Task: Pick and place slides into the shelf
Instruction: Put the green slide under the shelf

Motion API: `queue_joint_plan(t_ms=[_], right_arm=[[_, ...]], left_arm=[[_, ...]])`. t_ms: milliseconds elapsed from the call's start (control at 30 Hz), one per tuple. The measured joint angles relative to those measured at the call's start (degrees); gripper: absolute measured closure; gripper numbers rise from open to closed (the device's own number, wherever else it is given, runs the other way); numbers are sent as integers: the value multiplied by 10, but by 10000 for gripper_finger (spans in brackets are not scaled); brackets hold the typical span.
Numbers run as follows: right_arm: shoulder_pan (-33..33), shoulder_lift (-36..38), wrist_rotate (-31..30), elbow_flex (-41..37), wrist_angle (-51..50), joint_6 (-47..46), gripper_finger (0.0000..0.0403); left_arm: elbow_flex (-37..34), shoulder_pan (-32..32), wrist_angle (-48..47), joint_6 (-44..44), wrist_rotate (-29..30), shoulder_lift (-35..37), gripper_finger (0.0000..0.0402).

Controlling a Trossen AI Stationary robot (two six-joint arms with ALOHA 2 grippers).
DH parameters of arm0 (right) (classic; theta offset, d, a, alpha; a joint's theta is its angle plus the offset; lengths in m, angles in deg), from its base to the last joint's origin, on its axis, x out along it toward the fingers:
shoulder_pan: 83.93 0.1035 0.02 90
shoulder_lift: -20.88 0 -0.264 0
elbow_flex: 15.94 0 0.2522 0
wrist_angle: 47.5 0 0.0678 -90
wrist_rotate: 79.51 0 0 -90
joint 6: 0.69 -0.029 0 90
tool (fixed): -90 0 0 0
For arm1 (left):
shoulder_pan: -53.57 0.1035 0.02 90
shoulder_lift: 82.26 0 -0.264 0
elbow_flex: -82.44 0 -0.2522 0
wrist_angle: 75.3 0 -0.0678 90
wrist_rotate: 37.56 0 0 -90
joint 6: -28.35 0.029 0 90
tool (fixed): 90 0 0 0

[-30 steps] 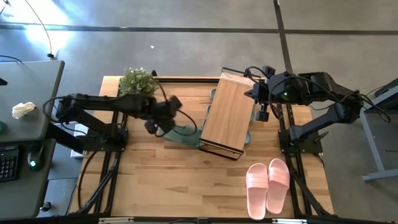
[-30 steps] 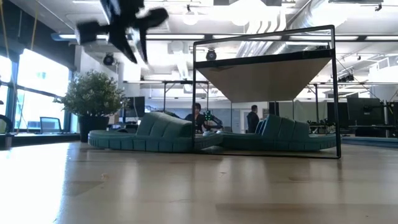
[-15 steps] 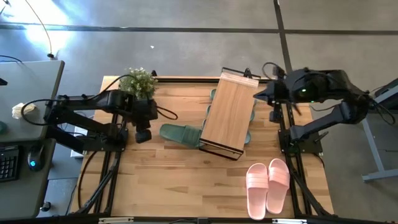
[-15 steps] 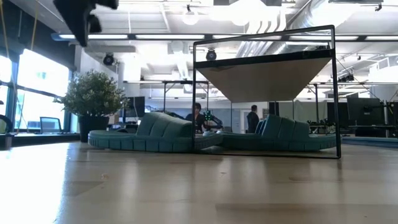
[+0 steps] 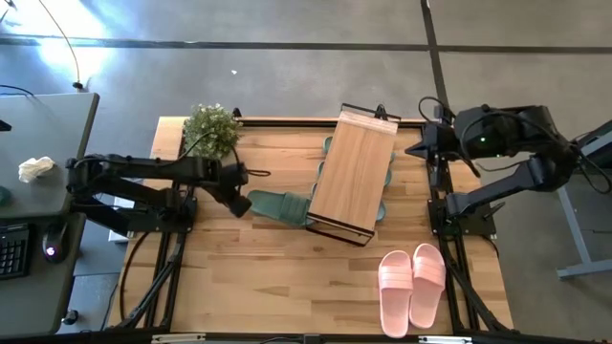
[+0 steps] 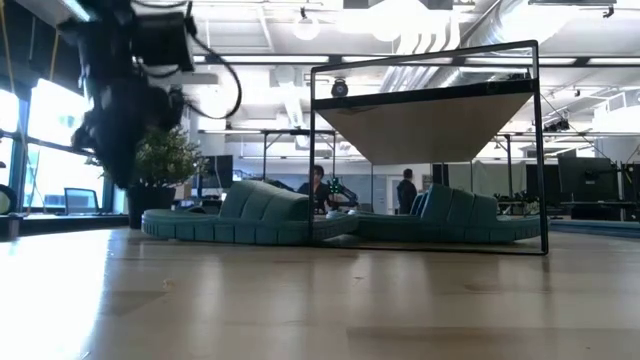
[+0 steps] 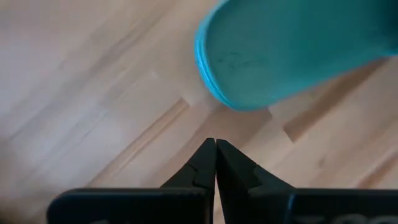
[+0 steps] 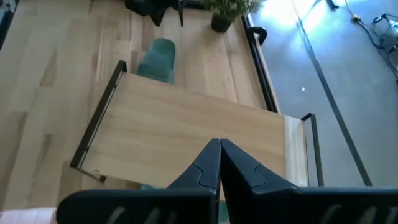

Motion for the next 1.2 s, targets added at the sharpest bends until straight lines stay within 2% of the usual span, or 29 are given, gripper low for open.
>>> queue_joint_plan(t_ms=[167, 333, 500, 667, 833, 967, 1200], right_arm=[[0, 9, 0, -33, 3, -2, 403], [0, 44, -1, -116, 17, -58, 403], [0, 121, 19, -210, 43, -176, 403], [3, 172, 41, -330, 42, -293, 403], [1, 166, 77, -448, 91, -331, 403], [0, 151, 99, -521, 157, -338, 403], [-30, 115, 144, -582, 235, -319, 403]], left_arm=[[-53, 9, 68, -47, 20, 0, 401], [-62, 9, 117, -61, 45, 0, 401], [-62, 10, 145, -61, 56, -31, 401], [-62, 9, 178, -57, 34, -89, 402], [-62, 9, 238, -52, 25, -119, 401], [-62, 9, 242, -52, 24, -129, 401], [-59, 9, 242, -49, 36, -130, 401]])
